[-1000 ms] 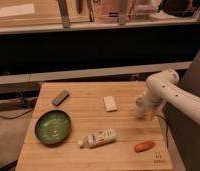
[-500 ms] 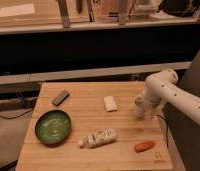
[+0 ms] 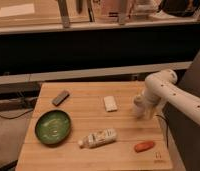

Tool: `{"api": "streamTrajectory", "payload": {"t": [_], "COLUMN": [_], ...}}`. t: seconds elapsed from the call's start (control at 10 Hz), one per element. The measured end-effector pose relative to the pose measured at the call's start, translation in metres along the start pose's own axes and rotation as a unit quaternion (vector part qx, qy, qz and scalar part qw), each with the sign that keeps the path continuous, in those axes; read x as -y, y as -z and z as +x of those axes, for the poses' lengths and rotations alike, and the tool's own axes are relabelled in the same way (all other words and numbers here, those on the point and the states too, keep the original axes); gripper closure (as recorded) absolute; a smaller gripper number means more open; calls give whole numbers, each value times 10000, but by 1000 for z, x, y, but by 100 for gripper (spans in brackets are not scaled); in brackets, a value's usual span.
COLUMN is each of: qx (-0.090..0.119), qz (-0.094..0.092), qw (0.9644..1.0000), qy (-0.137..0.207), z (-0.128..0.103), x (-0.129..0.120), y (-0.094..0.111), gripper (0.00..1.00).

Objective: Pick up the ceramic cup

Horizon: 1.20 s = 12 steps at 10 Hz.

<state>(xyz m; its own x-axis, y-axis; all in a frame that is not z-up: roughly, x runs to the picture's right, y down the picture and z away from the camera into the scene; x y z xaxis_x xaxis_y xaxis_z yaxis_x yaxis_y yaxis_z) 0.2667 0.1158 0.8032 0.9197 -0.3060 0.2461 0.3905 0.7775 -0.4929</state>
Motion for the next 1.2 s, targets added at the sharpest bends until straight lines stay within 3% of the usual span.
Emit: {"api": "streamTrajectory", "payload": {"t": [1.2], "qx": [77], "qz": [-43], "qw": [9994], "qy": [336], "z": [-5], "x": [9], "y": [-10], "gripper": [20]}}
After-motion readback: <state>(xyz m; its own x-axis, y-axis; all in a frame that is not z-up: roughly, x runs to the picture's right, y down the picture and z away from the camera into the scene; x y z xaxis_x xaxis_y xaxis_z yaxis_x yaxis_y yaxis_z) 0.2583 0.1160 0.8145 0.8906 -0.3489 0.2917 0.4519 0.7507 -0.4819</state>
